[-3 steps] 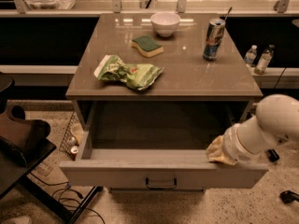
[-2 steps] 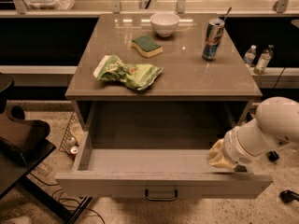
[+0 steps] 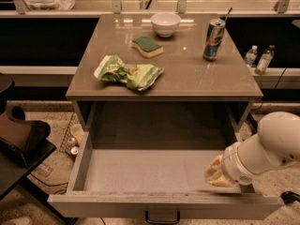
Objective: Open top drawer
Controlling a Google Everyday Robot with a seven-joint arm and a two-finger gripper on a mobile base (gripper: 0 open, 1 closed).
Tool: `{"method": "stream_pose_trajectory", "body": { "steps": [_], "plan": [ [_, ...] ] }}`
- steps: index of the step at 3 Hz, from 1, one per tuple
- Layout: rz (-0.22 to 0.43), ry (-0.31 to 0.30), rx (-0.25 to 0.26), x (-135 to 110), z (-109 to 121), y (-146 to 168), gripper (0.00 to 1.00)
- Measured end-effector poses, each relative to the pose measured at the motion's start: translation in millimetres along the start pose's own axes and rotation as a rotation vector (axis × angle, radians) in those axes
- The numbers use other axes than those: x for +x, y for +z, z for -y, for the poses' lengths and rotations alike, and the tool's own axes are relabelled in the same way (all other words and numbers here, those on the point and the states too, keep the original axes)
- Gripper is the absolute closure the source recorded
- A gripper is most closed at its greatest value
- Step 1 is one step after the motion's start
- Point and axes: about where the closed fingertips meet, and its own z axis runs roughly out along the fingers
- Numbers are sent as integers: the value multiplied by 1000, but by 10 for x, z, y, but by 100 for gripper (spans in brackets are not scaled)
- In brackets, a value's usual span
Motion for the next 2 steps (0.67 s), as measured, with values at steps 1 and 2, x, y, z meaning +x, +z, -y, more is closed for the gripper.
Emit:
{"method": "stream_pose_trajectory", "body": {
  "steps": [1,2],
  "plan": [
    [-1,-2,0,-8,-4,-1,82],
    [-2,-4,-1,-14,-9,-2,60]
  ]
}}
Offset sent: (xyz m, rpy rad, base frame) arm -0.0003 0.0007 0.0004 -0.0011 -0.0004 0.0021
